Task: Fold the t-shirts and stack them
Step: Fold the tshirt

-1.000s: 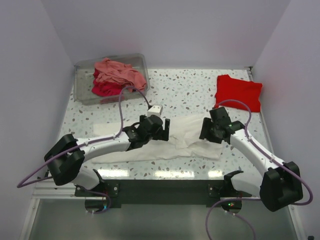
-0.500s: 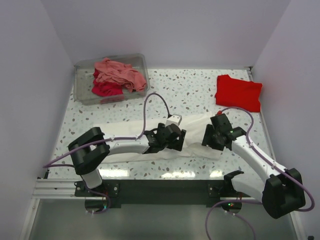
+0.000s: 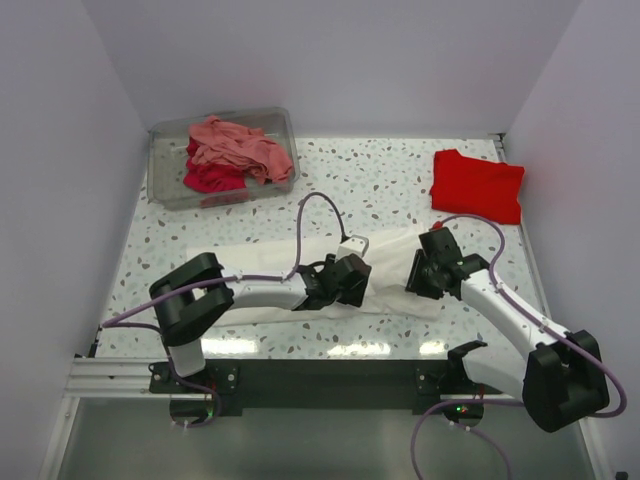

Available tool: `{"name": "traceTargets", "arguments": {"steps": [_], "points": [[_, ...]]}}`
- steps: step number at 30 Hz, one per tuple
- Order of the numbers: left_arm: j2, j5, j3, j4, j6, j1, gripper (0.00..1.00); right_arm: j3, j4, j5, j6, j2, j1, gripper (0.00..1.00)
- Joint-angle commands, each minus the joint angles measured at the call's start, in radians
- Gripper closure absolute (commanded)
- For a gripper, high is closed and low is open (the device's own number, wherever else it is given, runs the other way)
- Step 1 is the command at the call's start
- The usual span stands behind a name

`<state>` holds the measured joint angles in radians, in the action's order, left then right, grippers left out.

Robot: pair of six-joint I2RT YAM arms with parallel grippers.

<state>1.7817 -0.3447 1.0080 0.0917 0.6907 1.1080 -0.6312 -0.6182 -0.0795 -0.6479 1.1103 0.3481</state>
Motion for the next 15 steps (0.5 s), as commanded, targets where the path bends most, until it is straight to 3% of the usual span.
{"name": "traceTargets", "arguments": {"steps": [1, 6, 15], "points": [[0.010, -0.004, 0.047, -0.033, 0.030, 0.026, 0.36, 0.008, 0.031, 0.012, -0.013, 0.003, 0.005, 0.63], [0.038, -0.010, 0.078, -0.024, 0.036, 0.047, 0.39, 0.013, 0.037, 0.017, -0.012, 0.005, 0.005, 0.65], [0.067, -0.034, 0.098, 0.019, 0.055, 0.052, 0.53, 0.013, 0.034, 0.020, -0.007, -0.003, 0.006, 0.66]]}}
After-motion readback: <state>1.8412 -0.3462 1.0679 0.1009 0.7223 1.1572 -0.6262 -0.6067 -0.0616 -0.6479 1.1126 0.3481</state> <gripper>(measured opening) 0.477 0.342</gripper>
